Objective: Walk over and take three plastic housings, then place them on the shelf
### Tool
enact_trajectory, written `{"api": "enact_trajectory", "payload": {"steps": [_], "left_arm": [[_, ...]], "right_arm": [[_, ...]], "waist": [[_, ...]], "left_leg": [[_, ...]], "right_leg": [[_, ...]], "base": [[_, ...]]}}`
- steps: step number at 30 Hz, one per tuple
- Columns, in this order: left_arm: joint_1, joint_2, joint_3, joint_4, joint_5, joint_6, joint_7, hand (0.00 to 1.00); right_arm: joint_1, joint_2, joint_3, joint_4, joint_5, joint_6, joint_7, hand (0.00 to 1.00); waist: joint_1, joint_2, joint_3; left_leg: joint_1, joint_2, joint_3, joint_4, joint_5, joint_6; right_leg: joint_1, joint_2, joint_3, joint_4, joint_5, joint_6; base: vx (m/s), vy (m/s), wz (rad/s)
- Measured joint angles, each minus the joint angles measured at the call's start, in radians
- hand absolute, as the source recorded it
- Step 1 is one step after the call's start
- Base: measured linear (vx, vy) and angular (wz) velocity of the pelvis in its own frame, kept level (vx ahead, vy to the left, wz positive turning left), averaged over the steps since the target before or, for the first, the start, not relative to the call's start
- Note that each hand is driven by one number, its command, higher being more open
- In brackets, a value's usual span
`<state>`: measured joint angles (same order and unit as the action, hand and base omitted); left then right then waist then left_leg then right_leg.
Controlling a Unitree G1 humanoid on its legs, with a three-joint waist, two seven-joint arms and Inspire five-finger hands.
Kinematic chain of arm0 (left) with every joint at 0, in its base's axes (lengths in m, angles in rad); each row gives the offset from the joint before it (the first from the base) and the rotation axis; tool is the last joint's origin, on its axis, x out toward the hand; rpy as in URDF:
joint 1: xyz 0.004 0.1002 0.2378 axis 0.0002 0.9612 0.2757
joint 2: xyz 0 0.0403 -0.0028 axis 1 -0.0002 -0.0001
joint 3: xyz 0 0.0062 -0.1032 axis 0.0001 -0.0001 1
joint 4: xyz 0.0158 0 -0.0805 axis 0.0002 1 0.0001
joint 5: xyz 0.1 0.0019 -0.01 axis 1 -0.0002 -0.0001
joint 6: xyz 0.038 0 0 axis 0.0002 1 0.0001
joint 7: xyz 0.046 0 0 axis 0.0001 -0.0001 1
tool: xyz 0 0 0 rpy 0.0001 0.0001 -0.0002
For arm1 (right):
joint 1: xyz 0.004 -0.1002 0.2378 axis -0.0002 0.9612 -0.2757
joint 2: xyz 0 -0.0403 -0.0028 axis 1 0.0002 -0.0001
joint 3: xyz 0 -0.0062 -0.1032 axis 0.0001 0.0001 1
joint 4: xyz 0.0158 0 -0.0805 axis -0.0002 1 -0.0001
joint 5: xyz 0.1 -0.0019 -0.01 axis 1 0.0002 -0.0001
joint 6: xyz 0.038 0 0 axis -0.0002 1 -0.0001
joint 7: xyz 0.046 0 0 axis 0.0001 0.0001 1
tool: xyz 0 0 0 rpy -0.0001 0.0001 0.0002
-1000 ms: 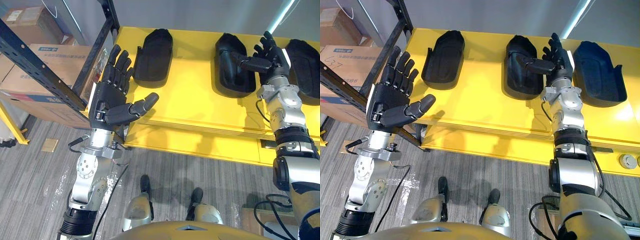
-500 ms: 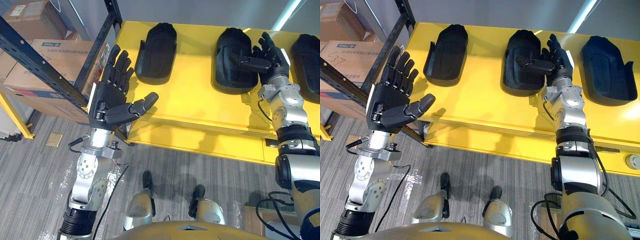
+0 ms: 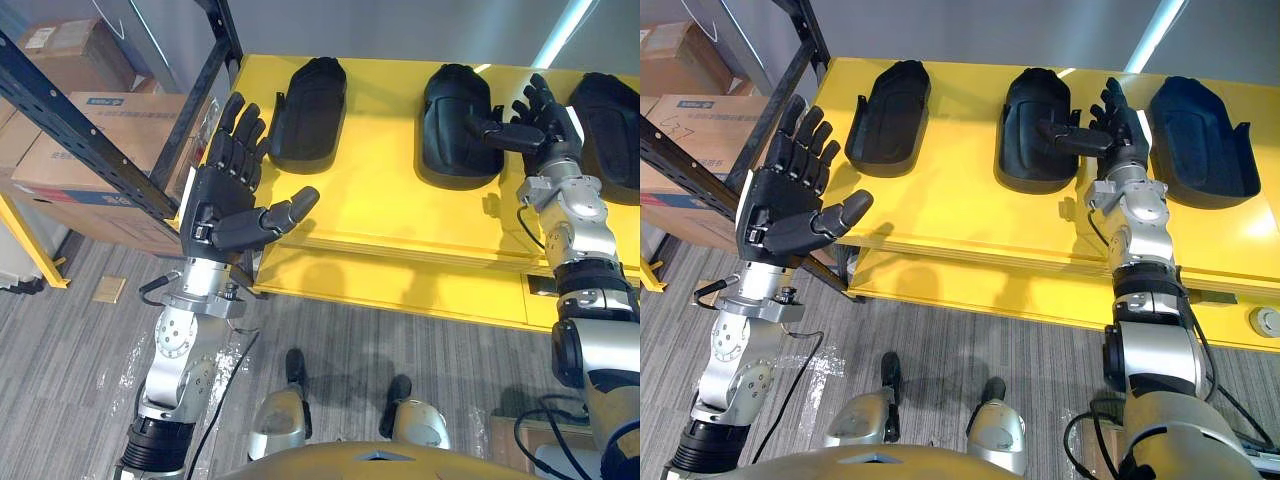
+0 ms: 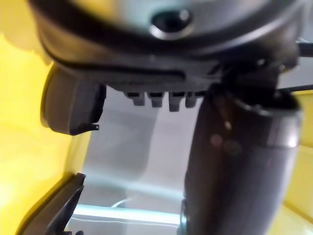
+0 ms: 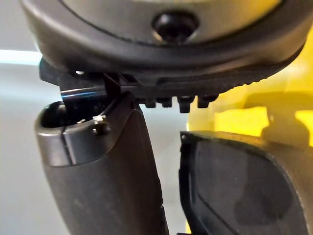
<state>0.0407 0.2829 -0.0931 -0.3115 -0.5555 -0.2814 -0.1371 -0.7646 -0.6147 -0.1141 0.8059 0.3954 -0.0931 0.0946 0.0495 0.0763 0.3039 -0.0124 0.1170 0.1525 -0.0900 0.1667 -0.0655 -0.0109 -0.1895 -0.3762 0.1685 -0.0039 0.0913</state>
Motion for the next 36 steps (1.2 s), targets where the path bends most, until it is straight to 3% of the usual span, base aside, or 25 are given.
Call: {"api": "enact_trajectory", "payload": {"steps": [8, 14, 19, 24, 26, 29, 31, 34, 36], "left_arm": [[0.012, -0.001, -0.030, 0.000, 0.000, 0.000, -0.016, 1.00], [0.059, -0.033, -0.026, -0.007, 0.018, -0.004, 0.009, 1.00], [0.092, -0.040, 0.020, -0.011, 0.057, -0.021, 0.037, 1.00], [0.132, -0.070, 0.100, -0.053, 0.099, -0.046, 0.047, 1.00], [0.153, -0.089, 0.112, -0.071, 0.127, -0.055, 0.063, 1.00], [0.180, -0.121, 0.121, -0.072, 0.280, -0.072, 0.174, 1.00], [0.254, -0.142, 0.143, -0.066, 0.529, -0.102, 0.351, 1.00], [0.343, -0.169, 0.146, -0.033, 0.768, -0.174, 0.550, 1.00], [0.389, -0.180, 0.132, -0.003, 0.809, -0.226, 0.607, 1.00]], "right_arm": [[0.087, 0.000, -0.044, -0.133, -0.037, -0.028, -0.093, 1.00], [0.255, 0.016, -0.117, -0.541, -0.121, -0.116, -0.233, 1.00], [0.460, 0.152, -0.153, -0.810, -0.231, -0.194, -0.269, 1.00], [0.645, 0.272, -0.192, -0.926, -0.222, -0.209, -0.214, 1.00], [0.727, 0.331, -0.199, -0.985, -0.249, -0.233, -0.242, 1.00], [0.842, 0.427, -0.202, -1.060, -0.406, -0.269, -0.364, 1.00], [0.945, 0.516, -0.217, -1.058, -0.551, -0.285, -0.572, 1.00], [1.042, 0.601, -0.251, -0.997, -0.577, -0.287, -0.783, 1.00], [1.082, 0.640, -0.267, -0.924, -0.538, -0.295, -0.845, 1.00]], "waist": [[-0.003, 0.010, -0.009], [-0.006, 0.036, -0.051], [-0.027, 0.005, -0.108], [-0.051, -0.016, -0.148], [-0.054, -0.016, -0.166], [-0.064, -0.017, -0.183], [-0.081, -0.026, -0.203], [-0.083, -0.033, -0.207], [-0.085, -0.036, -0.209]], "left_leg": [[0.022, -0.004, 0.000, 0.000, -0.005, -0.004], [0.020, -0.007, -0.013, 0.000, -0.011, -0.008], [0.024, -0.001, 0.005, 0.000, -0.021, -0.014], [0.040, -0.001, 0.042, 0.000, -0.050, -0.015], [0.041, -0.001, 0.051, 0.000, -0.052, -0.016], [0.054, -0.001, 0.064, 0.000, -0.053, -0.017], [0.055, -0.001, 0.077, 0.000, -0.065, -0.017], [0.054, -0.002, 0.087, 0.000, -0.069, -0.017], [0.053, -0.002, 0.090, 0.000, -0.072, -0.018]], "right_leg": [[0.040, 0.001, -0.008, -0.037, 0.013, 0.016], [0.067, 0.003, -0.034, -0.074, 0.019, 0.021], [0.086, 0.014, -0.040, -0.104, 0.021, 0.020], [0.091, 0.016, -0.011, -0.128, 0.031, 0.024], [0.092, 0.017, -0.003, -0.140, 0.035, 0.026], [0.100, 0.018, 0.008, -0.147, 0.037, 0.027], [0.097, 0.020, 0.019, -0.158, 0.038, 0.028], [0.095, 0.019, 0.027, -0.172, 0.039, 0.031], [0.094, 0.019, 0.029, -0.174, 0.039, 0.031]], "base": [[0.01, -0.002, 0.01], [0.04, -0.019, 0.09], [0.04, -0.021, 0.01], [0.01, 0.000, -0.18], [0.03, -0.004, -0.15], [0.04, -0.010, -0.13], [0.05, -0.012, -0.15], [0.04, -0.007, -0.11], [0.04, -0.005, -0.05]]}}
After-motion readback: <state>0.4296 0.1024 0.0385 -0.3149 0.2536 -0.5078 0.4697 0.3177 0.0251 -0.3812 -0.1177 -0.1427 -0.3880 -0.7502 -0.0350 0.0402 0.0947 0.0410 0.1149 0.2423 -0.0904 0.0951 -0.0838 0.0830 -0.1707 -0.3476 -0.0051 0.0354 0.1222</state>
